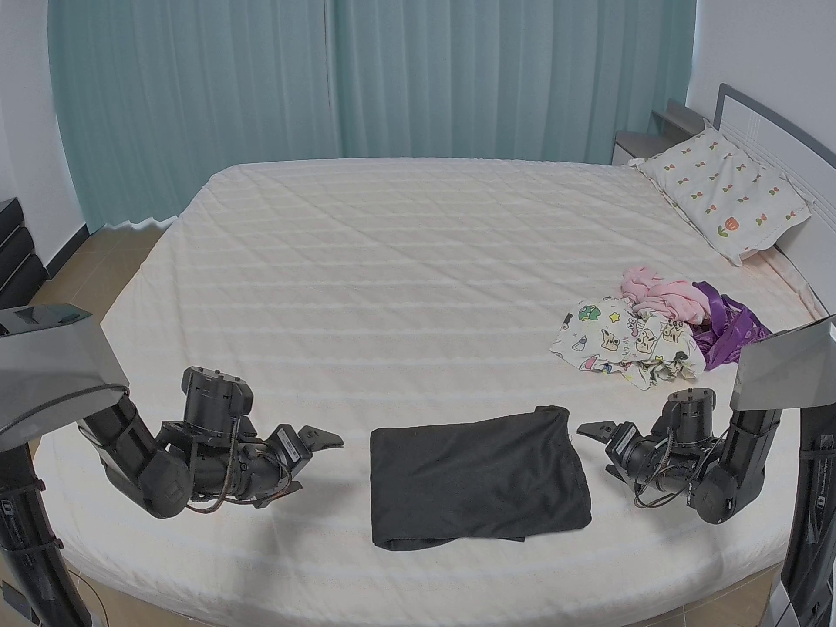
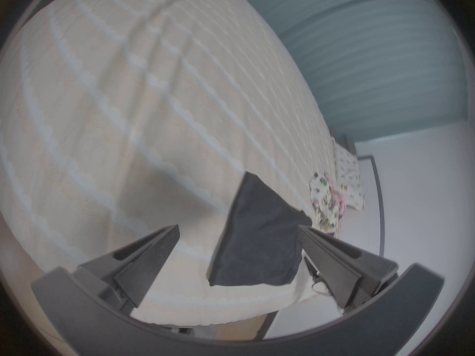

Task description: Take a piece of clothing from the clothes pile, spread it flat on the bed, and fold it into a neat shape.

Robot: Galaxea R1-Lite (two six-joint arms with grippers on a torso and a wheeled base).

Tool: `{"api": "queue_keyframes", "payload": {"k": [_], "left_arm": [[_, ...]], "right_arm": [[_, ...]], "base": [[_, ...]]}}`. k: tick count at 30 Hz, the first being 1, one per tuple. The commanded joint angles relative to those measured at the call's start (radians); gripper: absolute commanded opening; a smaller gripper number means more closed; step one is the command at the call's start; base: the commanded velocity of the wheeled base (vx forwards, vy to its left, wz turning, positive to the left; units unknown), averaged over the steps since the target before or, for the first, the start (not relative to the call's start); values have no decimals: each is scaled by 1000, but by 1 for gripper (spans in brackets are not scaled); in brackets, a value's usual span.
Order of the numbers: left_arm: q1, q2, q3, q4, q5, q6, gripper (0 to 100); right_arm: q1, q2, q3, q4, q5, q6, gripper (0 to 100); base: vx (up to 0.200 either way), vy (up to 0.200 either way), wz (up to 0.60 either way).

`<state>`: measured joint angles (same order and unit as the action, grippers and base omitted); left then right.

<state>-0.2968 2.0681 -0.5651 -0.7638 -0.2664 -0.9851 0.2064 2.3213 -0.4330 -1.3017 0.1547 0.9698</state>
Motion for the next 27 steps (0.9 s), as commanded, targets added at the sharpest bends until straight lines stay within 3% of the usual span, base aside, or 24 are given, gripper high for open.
{"api": "queue_keyframes", "payload": {"k": [1,8,9,14,17,22,27], "left_arm": [[-91,75,-42,0,27,181,100],[-163,190,-114,0,53,253,100],[-171,204,-133,0,102,269,100],[-200,221,-151,1,139,264,100],[-194,214,-151,0,128,214,100],[-171,179,-137,-72,88,39,100],[-122,164,-90,-152,79,16,100]], "right_arm": [[2,4,2,-1,0,0,100],[4,4,7,-1,-1,-2,100],[4,13,7,-13,-1,-10,100],[21,64,16,-105,0,-49,100],[48,107,11,-134,2,-140,100],[70,130,-36,-116,39,-279,100],[70,133,-145,24,54,-385,100]], "base": [[0,0,0],[0,0,0],[0,0,0],[0,0,0],[0,0,0],[0,0,0],[0,0,0]]}}
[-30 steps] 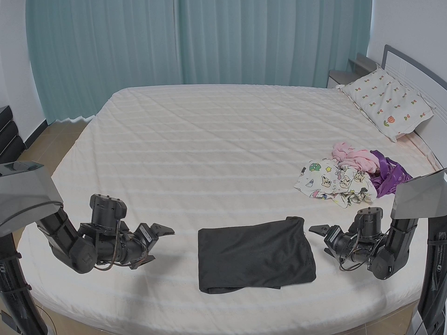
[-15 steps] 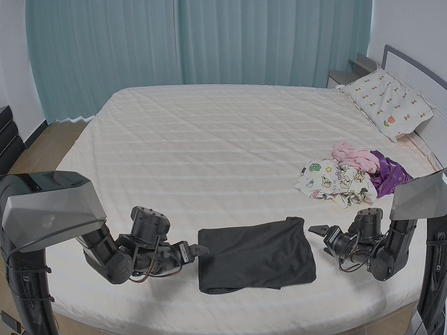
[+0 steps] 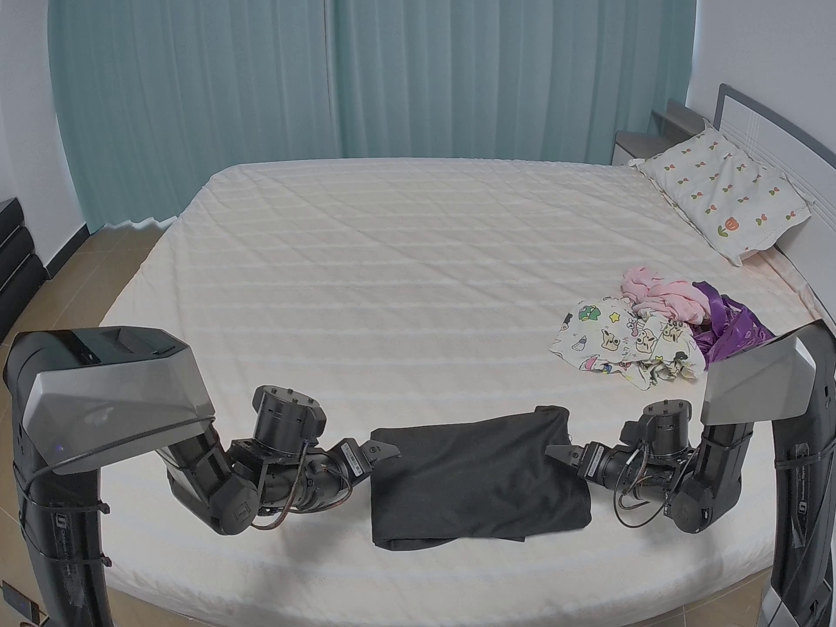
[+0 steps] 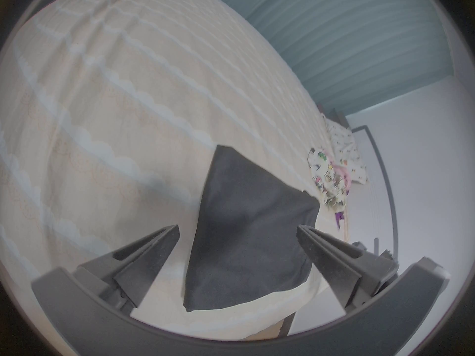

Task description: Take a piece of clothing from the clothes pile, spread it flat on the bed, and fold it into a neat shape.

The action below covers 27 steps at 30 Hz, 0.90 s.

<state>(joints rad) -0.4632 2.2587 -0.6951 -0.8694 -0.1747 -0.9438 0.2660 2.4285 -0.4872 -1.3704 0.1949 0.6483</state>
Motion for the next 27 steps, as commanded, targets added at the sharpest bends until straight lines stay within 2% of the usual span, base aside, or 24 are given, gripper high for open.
{"api": "queue_keyframes", "payload": {"k": [1,2,3,5,9,19,24,27], "left_arm": [[63,-33,51,-60,-14,-26,100],[63,-33,51,-60,-14,-26,100],[72,-36,52,-60,-14,-27,100],[75,-39,52,-60,-14,-27,100],[77,-42,52,-60,-14,-27,100],[78,-42,51,-62,-14,-38,100],[78,-45,52,-62,-14,-44,100],[78,-45,51,-62,-14,-44,100]], "right_arm": [[10,18,-152,188,17,-101,100],[10,18,-152,188,17,-101,100],[15,12,-215,277,18,-119,100],[29,17,-261,323,20,-133,100],[67,26,-300,367,31,-139,100],[113,14,-289,372,83,-141,100],[119,46,-295,372,83,-199,100],[125,50,-298,375,84,-205,100]], "base": [[0,0,0],[0,0,0],[0,0,0],[0,0,0],[0,0,0],[0,0,0],[0,0,0],[0,0,0]]}}
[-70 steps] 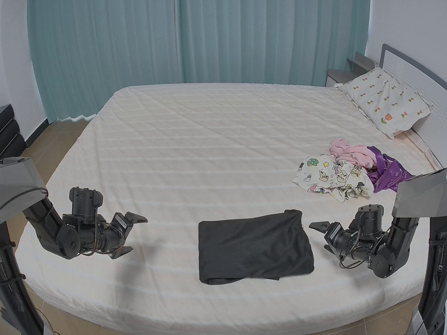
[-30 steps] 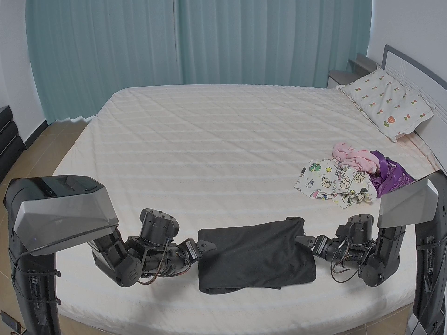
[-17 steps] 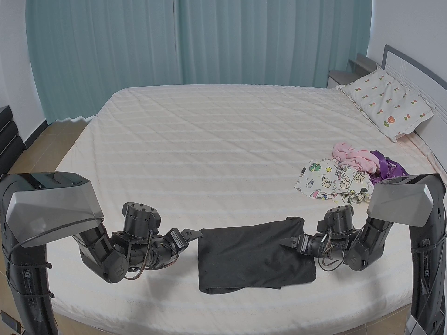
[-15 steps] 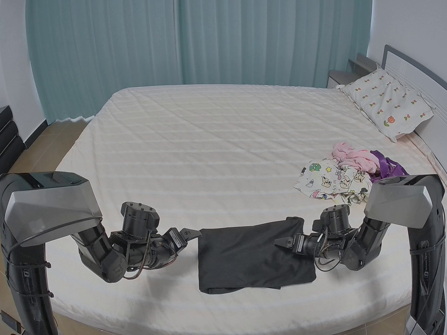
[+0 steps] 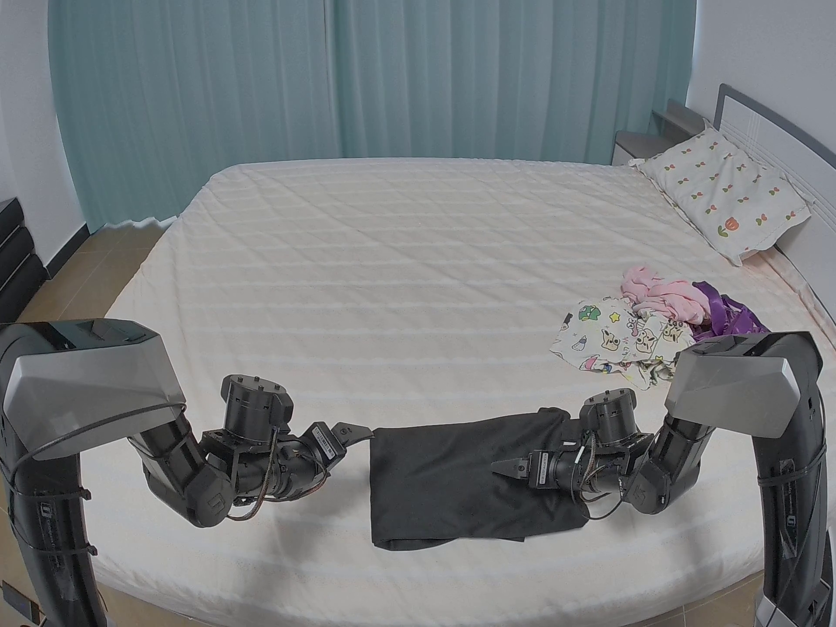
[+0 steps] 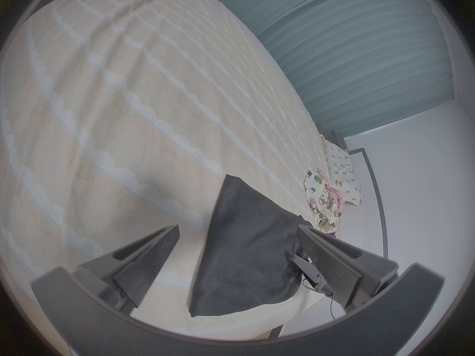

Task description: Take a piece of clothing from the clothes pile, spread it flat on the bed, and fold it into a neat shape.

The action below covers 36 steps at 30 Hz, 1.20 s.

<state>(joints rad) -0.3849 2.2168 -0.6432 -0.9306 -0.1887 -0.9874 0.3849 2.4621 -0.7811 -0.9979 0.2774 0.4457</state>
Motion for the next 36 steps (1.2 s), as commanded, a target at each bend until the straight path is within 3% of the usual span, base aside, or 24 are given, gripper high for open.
{"api": "queue_keyframes", "payload": {"k": [1,2,3,12,17,23,36], "left_arm": [[0,-2,-1,0,0,0,100],[0,-2,-1,0,0,0,100],[0,-2,-1,0,0,0,100],[8,3,-1,0,-8,0,100],[20,-2,-1,0,-18,-11,100],[26,-20,-12,6,-20,-97,100],[14,-28,2,6,-21,-100,100]], "right_arm": [[6,15,-4,5,3,-2,100],[6,15,-6,8,3,-2,100],[8,15,-6,7,3,-2,0],[-3,-22,32,-4,115,50,0],[-11,-37,39,-4,121,64,0],[-50,-71,88,-4,128,65,0],[-58,-103,174,-45,128,93,0]], "base": [[0,0,0],[0,0,0],[0,0,0],[0,0,0],[0,0,0],[0,0,0],[0,-200,0]]}}
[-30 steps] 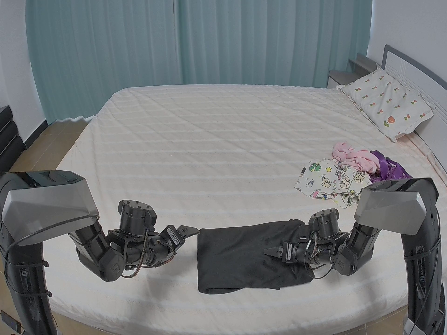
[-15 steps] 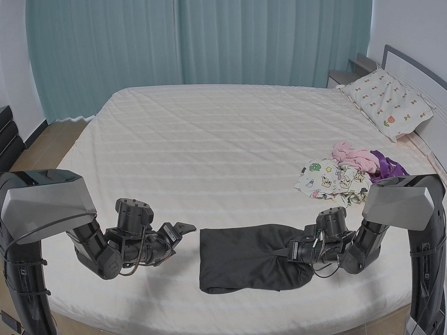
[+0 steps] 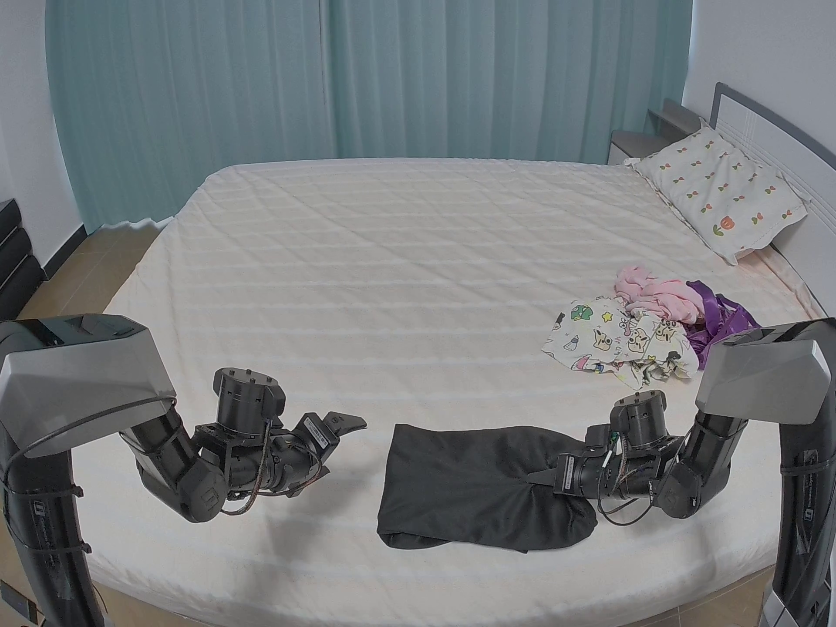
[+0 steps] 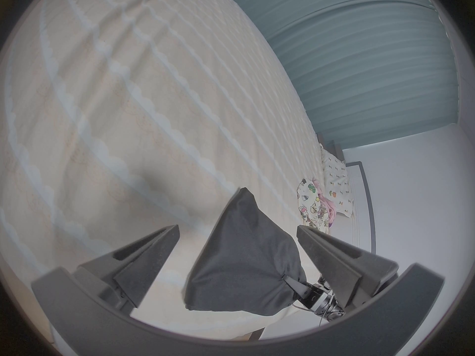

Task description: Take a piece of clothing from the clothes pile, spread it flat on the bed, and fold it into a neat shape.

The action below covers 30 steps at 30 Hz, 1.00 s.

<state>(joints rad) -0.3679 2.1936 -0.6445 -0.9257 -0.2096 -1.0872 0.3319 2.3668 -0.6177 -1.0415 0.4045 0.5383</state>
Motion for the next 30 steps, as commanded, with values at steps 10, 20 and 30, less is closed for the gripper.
{"api": "queue_keyframes", "payload": {"k": [10,20,30], "left_arm": [[-8,-6,5,4,-1,0,100],[-13,-5,12,4,-1,0,100],[-13,-3,12,4,-1,0,100]], "right_arm": [[-90,-70,68,0,76,-15,0],[-148,-74,110,6,85,-81,0],[-149,-81,110,0,83,-81,0]], "base": [[0,-200,0],[0,-200,0],[0,-200,0]]}}
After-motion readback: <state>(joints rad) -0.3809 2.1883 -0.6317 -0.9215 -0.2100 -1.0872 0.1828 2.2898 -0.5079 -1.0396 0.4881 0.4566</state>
